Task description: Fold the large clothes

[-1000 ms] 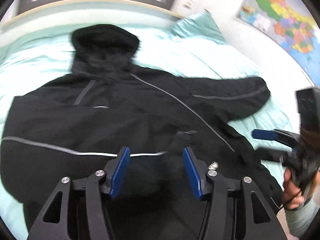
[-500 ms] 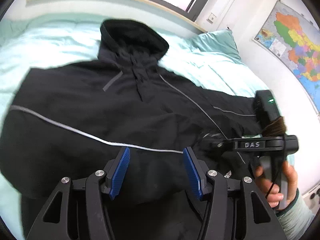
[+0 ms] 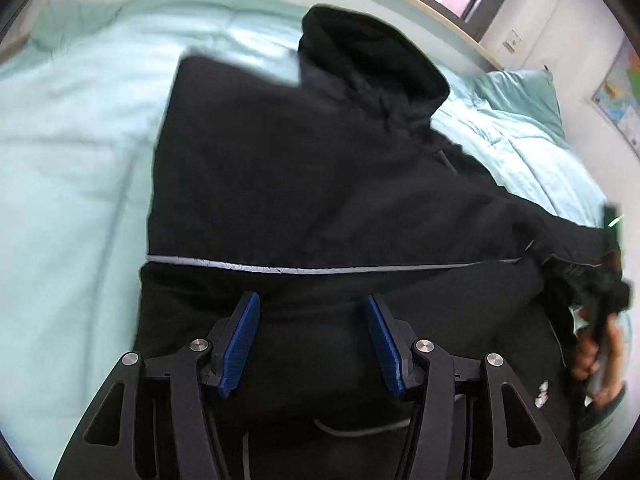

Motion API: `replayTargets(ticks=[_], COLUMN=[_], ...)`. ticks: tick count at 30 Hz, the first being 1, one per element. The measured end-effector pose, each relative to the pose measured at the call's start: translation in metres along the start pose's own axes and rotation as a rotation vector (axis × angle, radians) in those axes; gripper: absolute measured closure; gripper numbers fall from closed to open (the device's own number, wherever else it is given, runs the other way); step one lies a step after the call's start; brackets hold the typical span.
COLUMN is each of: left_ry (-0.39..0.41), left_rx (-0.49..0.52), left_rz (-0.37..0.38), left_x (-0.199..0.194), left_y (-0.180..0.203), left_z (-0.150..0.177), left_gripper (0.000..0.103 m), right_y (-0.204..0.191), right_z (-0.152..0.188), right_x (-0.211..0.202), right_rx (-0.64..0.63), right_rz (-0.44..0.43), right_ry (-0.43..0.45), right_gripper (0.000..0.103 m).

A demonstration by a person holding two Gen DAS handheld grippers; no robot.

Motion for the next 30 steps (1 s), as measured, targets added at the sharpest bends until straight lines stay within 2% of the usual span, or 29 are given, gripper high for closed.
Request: replayTargets(ticks=[2,6,7,9,11,12,15,16,17,19,20,21,26,30], left_ry=[0.023,0.076,0.085,0.094,0.097,0.098,0.104,0.106,0.108,0.109,0.110,0.111,0.118,0.118], left_rx=[0.023,0.085,0.094,0.101,0.096,0.094,0.097,0.099,0.100,0.102,0.104,0.105,0.109,0.108], left_rz=[0.001,-0.038,-0.046,-0.054,-0.048,-0.046,-0.045,-0.046,-0.047,-0.040,-0.039,-0.043,-0.046,-0.046], left_x=[-0.003,-0.003,-0.002,-0.004,-0.003,-0.002,-0.003,-0.002,-0.002,-0.003,-0.004,-0.004,-0.004,-0.004], left_y=[0.001,0.004,0.004,0.006,0.005,0.006,0.006,0.007,0.008,0.008,0.009,0.009,0.010,0.010], left_z=[0.001,0.008,0.008,0.009,0.006,0.007,0.007,0.008,0.008,0.009,0.011,0.012,0.013,0.013], left_gripper=[0.046,0.046,0.046,0.046,0.046,0.046,0.046,0.046,0.046,0.046,0.045,0.045,0.045,0.045], right_y=[0.003,0.000,-0.001,-0.006,-0.024,-0.030,-0.062,-0.068,-0.070,-0.067,-0.068,-0.070,-0.066,-0.024], right_z=[0.005,0.002,0.000,-0.004,-0.008,-0.009,-0.006,-0.002,0.005,0.026,0.027,0.027,0.027,0.027], right_x=[0.002,-0.009,-0.018,-0.048,-0.082,-0.087,-0.076,-0.063,-0.045,-0.008,0.001,0.000,-0.034,-0.094], right_rx=[0.008,-0.011,-0.010,-0.005,-0.022,-0.036,-0.144,-0.171,-0.187,-0.185,-0.187,-0.193,-0.220,-0.174], right_rz=[-0.014,0.028,0.032,-0.002,-0.050,-0.050,-0.024,-0.001,0.021,0.046,0.044,0.048,0.046,0.046], right_ry=[0.048,0.038,0.045,0.114,0.208,0.220,0.187,0.159,0.115,0.025,0.031,0.057,0.080,0.170], right_gripper=[0.068,0.065,0.060,0.051,0.030,0.029,0.030,0.037,0.048,0.050,0.049,0.049,0.049,0.049])
Point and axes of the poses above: each gripper's, at about its wrist camera, not at the fingertips, and x roughly the way its jaws point, y to its right, z to its underside, the point moved 7 cm from there along x, roughly the way its jaws point, and after that the axes turned 8 degrees about -x, right-handed, at the moved point
